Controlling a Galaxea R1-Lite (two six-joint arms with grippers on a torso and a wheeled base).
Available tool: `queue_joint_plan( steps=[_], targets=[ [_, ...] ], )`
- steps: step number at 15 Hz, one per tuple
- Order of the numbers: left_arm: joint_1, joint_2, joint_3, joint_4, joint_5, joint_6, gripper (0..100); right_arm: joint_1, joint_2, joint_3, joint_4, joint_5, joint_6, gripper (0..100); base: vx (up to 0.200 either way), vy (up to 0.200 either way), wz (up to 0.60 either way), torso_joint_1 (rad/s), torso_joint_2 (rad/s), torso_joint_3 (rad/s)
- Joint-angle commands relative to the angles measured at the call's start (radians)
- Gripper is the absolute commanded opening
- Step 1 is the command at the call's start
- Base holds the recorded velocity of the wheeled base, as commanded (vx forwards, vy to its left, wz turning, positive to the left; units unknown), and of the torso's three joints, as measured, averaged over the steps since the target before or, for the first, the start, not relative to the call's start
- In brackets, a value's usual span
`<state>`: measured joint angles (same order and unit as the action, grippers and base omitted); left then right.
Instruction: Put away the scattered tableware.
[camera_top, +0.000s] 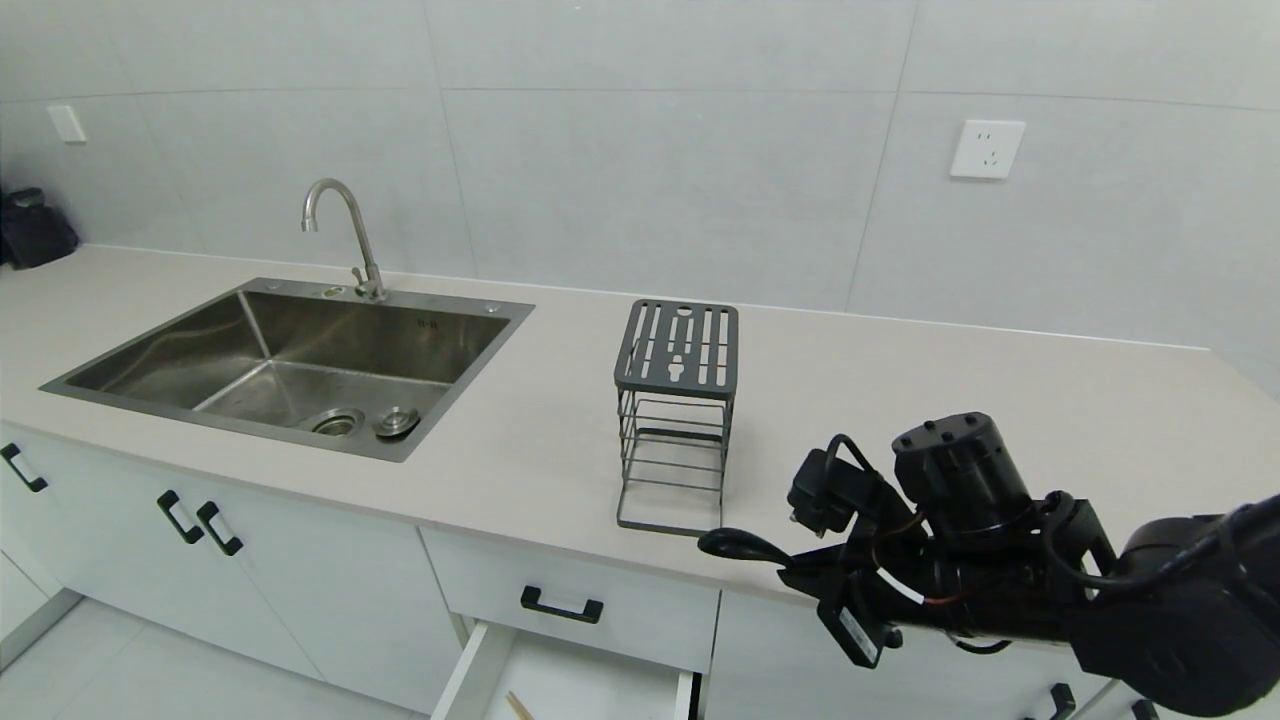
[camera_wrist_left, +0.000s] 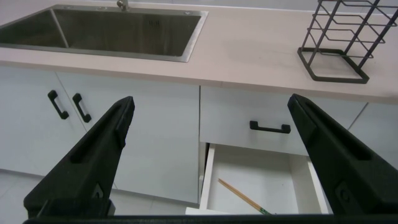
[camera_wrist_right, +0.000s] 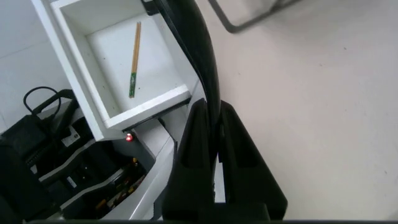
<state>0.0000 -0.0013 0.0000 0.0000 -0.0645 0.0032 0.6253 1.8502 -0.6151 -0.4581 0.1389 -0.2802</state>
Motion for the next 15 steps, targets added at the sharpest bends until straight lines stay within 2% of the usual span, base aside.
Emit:
queue_joint_plan(
  steps=[1,3,6,8,10,11,12,15],
  targets=[
    [0.000,0.001,0.000,0.000,0.000,0.000,100,0.034,0.000,-0.021,-0.001,0.001,0.001,0,0.000,0.000,0.00,0.000,0.00,0.000],
    [0.000,0.001,0.000,0.000,0.000,0.000,100,0.088,0.001,-0.049,-0.001,0.001,0.012,0,0.000,0.000,0.00,0.000,0.00,0.000],
    [0.000,0.001,0.000,0.000,0.000,0.000,100,0.119,0.000,-0.052,-0.004,0.001,0.023,0,0.000,0.000,0.00,0.000,0.00,0.000],
    [0.000,0.001,0.000,0.000,0.000,0.000,100,0.157,0.001,-0.063,-0.004,-0.001,0.085,0,0.000,0.000,0.00,0.000,0.00,0.000],
    [0.000,0.001,0.000,0.000,0.000,0.000,100,0.194,0.001,-0.080,-0.010,-0.001,0.202,0,0.000,0.000,0.00,0.000,0.00,0.000],
    [0.000,0.001,0.000,0.000,0.000,0.000,100,0.252,0.001,-0.086,-0.053,-0.002,0.352,0,0.000,0.000,0.00,0.000,0.00,0.000],
    [0.000,0.001,0.000,0.000,0.000,0.000,100,0.269,0.003,-0.080,-0.094,-0.002,0.418,0,0.000,0.000,0.00,0.000,0.00,0.000],
    [0.000,0.001,0.000,0.000,0.000,0.000,100,0.274,0.041,-0.069,-0.177,-0.004,0.371,0,0.000,0.000,0.00,0.000,0.00,0.000]
  ],
)
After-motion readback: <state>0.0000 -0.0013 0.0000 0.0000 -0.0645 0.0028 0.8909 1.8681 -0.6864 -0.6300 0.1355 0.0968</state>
